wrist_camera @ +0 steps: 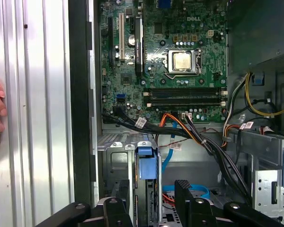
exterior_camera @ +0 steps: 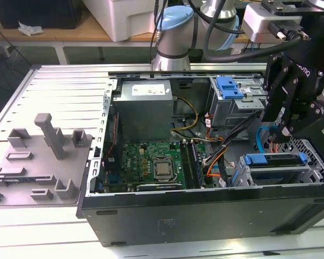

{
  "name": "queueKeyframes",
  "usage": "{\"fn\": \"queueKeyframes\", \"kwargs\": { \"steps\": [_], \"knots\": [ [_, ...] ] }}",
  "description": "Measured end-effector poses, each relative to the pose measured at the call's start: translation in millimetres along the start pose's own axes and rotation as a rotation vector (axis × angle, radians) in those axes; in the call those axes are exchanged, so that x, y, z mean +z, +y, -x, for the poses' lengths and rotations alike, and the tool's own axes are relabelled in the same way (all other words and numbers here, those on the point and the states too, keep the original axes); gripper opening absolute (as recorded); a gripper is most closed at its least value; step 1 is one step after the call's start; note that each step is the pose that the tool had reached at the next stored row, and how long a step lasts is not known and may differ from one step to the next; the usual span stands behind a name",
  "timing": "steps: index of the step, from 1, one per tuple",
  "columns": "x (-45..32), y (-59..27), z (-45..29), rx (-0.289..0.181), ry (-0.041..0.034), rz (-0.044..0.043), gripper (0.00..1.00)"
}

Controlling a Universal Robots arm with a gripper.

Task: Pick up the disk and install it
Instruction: 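Insert the first disk wire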

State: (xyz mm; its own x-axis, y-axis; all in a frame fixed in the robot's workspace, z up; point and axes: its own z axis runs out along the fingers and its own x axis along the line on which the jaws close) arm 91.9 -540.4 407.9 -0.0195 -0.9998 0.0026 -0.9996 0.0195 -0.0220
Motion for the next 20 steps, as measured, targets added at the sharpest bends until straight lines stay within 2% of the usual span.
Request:
{"fn": "queueKeyframes", "kwargs": {
  "steps": [4, 8, 9, 13, 15, 17, 20],
  "knots": [
    [0.4, -2.1, 0.2, 0.000, 0.0001, 0.0000, 0.50],
    [1.7, -10.0, 0.4, 0.000, 0.0000, 0.0018, 0.50],
    [2.2, -13.2, 1.6, 0.000, 0.0037, 0.0040, 0.50],
    [3.6, -18.8, 6.6, 0.003, 0.0349, 0.0111, 0.50],
    [3.9, -20.9, 8.2, 0.004, 0.0456, 0.0131, 0.50],
    [4.1, -22.8, 10.2, 0.005, 0.0525, 0.0145, 0.50],
    [4.2, -26.1, 14.5, 0.007, 0.0583, 0.0153, 0.50]
  ]
}}
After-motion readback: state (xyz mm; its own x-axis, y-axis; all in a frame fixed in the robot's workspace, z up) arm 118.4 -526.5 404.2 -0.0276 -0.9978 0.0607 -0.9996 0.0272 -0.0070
